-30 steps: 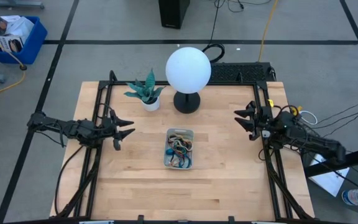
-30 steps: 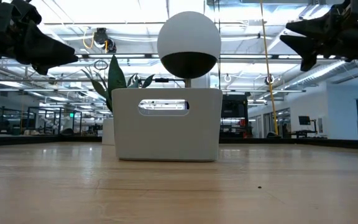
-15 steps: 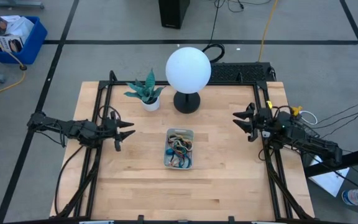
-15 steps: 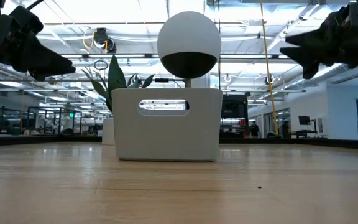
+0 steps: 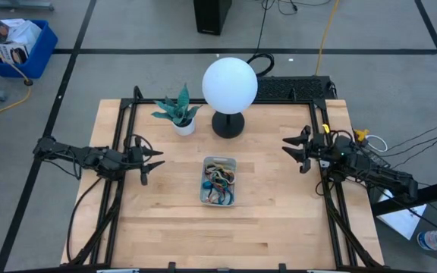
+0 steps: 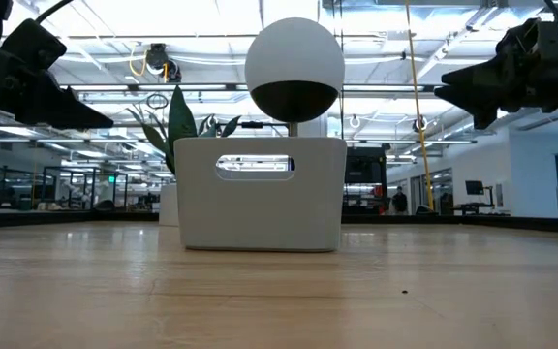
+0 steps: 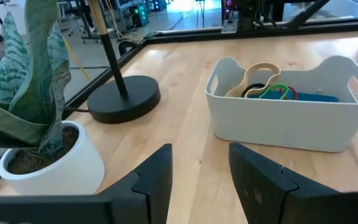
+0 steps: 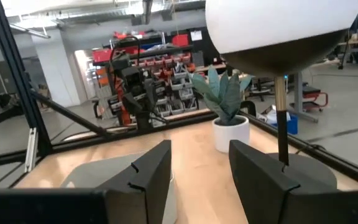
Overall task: Pick and place rubber bands into bin
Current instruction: Return to Home Position
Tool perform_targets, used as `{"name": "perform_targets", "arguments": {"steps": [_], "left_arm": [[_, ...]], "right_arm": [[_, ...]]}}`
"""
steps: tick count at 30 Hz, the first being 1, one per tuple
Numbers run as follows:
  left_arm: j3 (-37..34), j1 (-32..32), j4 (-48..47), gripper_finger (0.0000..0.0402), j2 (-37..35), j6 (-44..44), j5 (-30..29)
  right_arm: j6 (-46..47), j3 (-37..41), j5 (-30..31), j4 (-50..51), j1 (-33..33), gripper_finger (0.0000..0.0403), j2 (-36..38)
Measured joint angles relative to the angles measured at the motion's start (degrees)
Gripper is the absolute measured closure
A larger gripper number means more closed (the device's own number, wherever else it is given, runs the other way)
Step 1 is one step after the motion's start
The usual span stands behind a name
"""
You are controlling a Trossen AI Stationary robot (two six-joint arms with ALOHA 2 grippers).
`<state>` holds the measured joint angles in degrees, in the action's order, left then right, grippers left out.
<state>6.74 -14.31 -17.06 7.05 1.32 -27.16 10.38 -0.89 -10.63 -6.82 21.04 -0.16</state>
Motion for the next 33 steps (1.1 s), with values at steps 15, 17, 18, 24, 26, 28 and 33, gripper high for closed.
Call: {"name": "perform_targets", "arguments": {"steps": [15, 17, 18, 24, 26, 28, 33], "left_arm": [[0.0, 0.0, 0.2, 0.0236, 0.0, -1.0, 0.0], [0.0, 0.0, 0.2, 0.0236, 0.0, -0.9, 0.0], [0.0, 0.0, 0.2, 0.0236, 0.0, -0.9, 0.0], [0.0, 0.0, 0.2, 0.0236, 0.0, -0.9, 0.1], [0.0, 0.0, 0.2, 0.0236, 0.0, -0.9, 0.1], [0.0, 0.0, 0.3, 0.0236, 0.0, -0.9, 0.1], [0.0, 0.2, 0.0, 0.0236, 0.0, 2.5, -5.3]], "right_arm": [[-2.0, 0.0, 34.1, 1.9, 0.0, 0.0248, -0.1], [-4.1, 0.0, 35.8, 1.8, 0.0, 0.0248, -0.2], [-4.9, 0.0, 36.0, 1.8, 0.0, 0.0248, -0.2], [-7.0, 0.0, 36.1, 1.6, 0.0, 0.0248, -0.3], [-7.0, 0.0, 36.1, 1.3, 0.0, 0.0248, -0.3], [-7.0, 0.0, 36.1, 1.3, 0.0, 0.0248, -0.3], [-7.0, 0.0, 36.1, 1.2, 0.0, 0.0248, -0.3]]}}
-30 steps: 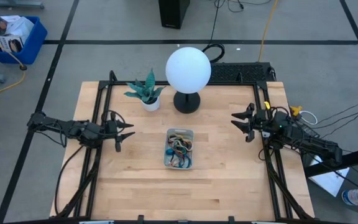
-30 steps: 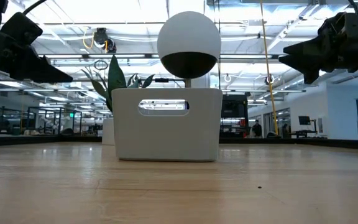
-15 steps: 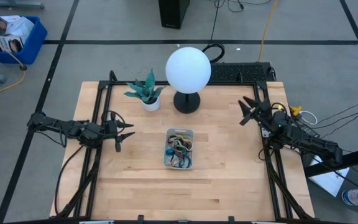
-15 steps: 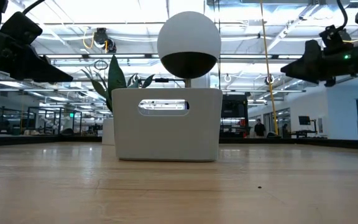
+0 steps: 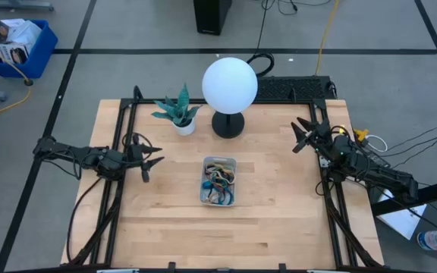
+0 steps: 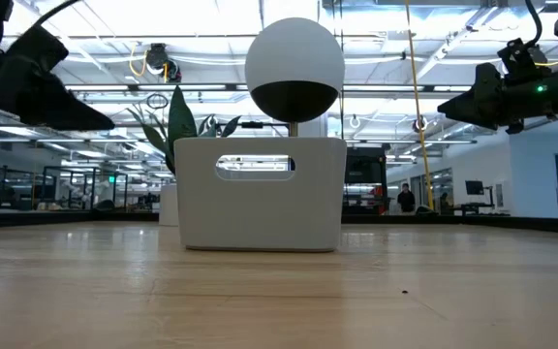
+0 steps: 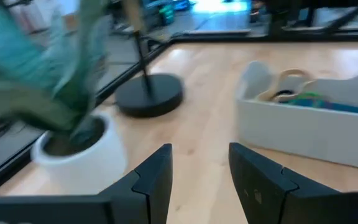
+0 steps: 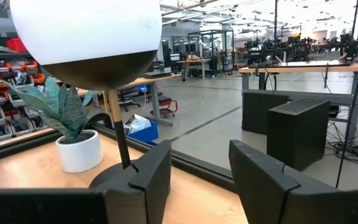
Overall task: Pick and place rubber bands into bin
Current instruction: Return to Home Position
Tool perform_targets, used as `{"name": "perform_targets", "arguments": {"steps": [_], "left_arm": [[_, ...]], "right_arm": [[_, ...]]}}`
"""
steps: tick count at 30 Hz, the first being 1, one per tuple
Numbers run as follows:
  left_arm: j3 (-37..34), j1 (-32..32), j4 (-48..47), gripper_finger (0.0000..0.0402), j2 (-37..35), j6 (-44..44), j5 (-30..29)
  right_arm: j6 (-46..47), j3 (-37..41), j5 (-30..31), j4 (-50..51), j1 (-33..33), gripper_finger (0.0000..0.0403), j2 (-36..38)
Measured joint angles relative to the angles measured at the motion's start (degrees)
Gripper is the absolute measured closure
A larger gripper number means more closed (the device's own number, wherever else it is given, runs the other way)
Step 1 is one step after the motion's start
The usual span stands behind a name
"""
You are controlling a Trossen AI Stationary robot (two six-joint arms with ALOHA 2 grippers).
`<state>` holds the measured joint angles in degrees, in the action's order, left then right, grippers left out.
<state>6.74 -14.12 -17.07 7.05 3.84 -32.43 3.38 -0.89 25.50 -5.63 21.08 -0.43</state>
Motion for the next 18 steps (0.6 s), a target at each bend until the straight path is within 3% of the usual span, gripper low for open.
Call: {"name": "perform_targets", "arguments": {"steps": [18], "left_arm": [[0.0, 0.8, -2.6, 0.0236, 0.1, 2.3, -0.2]], "right_arm": [[0.0, 0.0, 0.0, -0.1, 0.0, 0.0248, 0.0]]}}
